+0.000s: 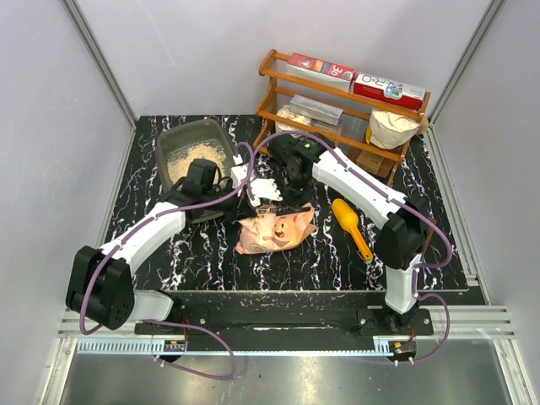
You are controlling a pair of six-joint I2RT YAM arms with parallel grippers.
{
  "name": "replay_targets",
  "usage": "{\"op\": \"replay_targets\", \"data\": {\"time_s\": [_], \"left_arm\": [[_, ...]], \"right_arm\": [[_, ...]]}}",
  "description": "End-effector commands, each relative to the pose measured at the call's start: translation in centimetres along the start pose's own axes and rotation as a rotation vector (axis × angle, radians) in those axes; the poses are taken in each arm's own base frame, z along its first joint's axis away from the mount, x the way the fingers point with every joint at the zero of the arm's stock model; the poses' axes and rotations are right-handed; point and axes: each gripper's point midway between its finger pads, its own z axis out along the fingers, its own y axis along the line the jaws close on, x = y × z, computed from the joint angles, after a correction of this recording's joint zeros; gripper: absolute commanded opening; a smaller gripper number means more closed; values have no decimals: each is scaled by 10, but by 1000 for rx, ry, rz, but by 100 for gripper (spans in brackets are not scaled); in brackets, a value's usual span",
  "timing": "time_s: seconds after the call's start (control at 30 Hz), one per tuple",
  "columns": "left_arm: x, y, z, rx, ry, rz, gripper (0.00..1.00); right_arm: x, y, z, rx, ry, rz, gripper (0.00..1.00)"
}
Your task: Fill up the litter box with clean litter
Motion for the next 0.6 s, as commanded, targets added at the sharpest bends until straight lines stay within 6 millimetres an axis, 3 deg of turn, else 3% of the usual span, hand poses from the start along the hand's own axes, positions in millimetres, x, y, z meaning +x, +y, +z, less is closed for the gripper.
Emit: {"op": "replay_targets", "data": {"time_s": [0.0, 0.07, 0.13, 0.27, 0.33, 0.4, 0.43, 0.53, 0.57], "left_arm": [[-78, -6, -14, -5, -209, 173, 0], [-77, -6, -13, -1, -204, 173, 2], [-76, -8, -13, 11, -196, 172, 4], [-74, -11, -15, 23, -175, 171, 16], [-72, -11, -18, 18, -157, 156, 26], [-76, -4, -24, -33, -150, 142, 35], [-77, -4, -29, -52, -143, 134, 45], [-87, 6, -46, -143, -143, 151, 62], [-94, 9, -52, -172, -151, 172, 67]], "right_arm": [[24, 67, -7, -275, 139, 73, 5], [26, 63, -9, -255, 160, 90, 14], [28, 57, -11, -226, 160, 118, 31], [22, 41, -36, -127, 63, 125, 52], [12, 32, -53, -72, -12, 139, 57], [13, 24, -67, -29, -37, 166, 60], [10, 18, -77, 0, -66, 182, 61], [16, -8, -93, 90, -121, 299, 65], [18, -17, -97, 120, -142, 342, 71]]}}
